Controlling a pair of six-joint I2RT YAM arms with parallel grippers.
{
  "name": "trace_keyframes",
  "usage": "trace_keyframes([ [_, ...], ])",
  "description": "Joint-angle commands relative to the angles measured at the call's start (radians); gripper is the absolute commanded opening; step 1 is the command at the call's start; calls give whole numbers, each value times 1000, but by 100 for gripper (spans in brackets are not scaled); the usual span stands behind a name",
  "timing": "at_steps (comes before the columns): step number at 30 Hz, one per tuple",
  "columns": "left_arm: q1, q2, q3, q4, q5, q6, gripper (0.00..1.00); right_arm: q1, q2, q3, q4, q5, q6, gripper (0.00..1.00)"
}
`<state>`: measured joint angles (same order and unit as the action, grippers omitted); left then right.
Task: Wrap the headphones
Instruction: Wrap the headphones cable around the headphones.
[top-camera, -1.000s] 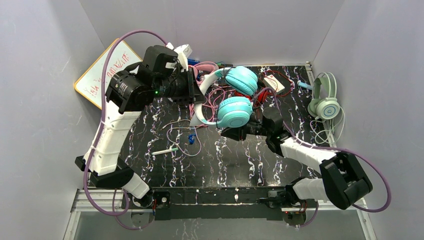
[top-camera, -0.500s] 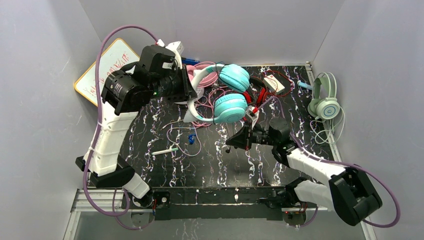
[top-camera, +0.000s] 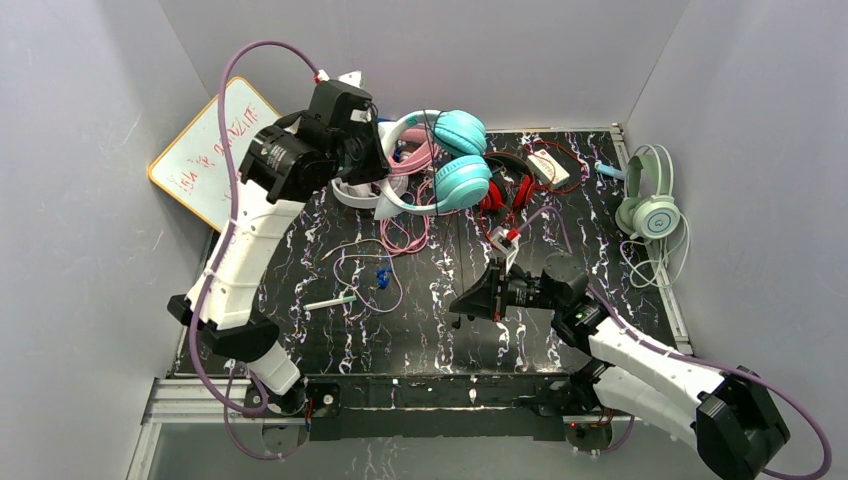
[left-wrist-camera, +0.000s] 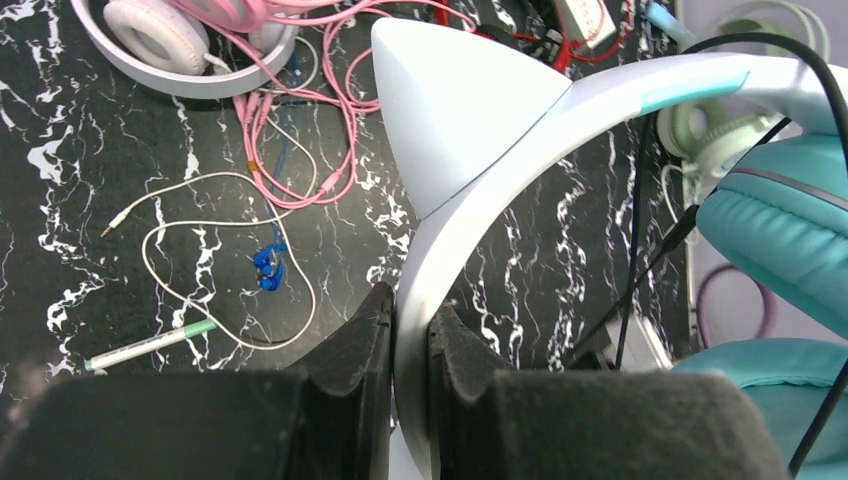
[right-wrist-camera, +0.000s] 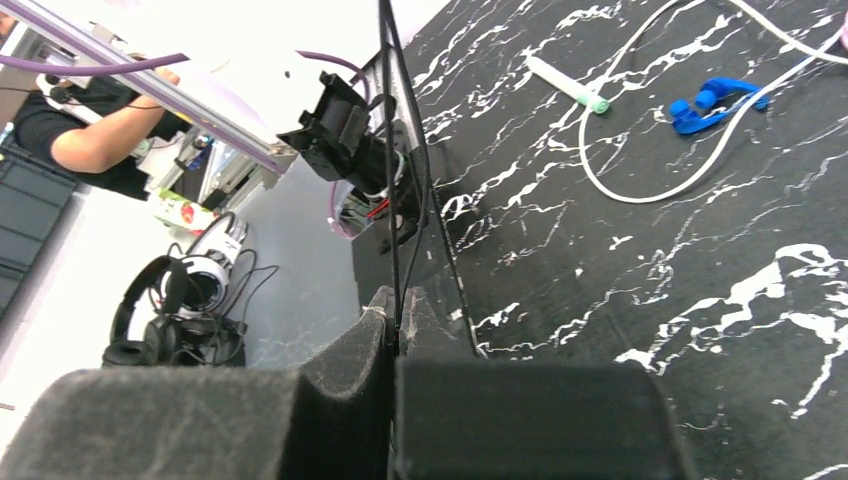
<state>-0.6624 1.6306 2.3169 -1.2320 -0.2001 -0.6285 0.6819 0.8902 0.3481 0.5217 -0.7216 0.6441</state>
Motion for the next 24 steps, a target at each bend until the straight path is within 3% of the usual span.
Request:
trace_keyframes([
  [1, 29, -54, -96, 209, -115, -85, 0, 53, -12, 32, -70, 9, 74, 1],
  [10, 76, -74, -298, 310, -231, -185, 0, 180, 4, 197, -262, 92, 42, 1],
  [19, 76, -164, -615, 495, -397, -30, 0, 188, 83, 429, -436, 143, 13, 1],
  [24, 76, -207, -777, 560, -386, 44, 0, 189, 174, 575, -487, 211, -3, 1],
])
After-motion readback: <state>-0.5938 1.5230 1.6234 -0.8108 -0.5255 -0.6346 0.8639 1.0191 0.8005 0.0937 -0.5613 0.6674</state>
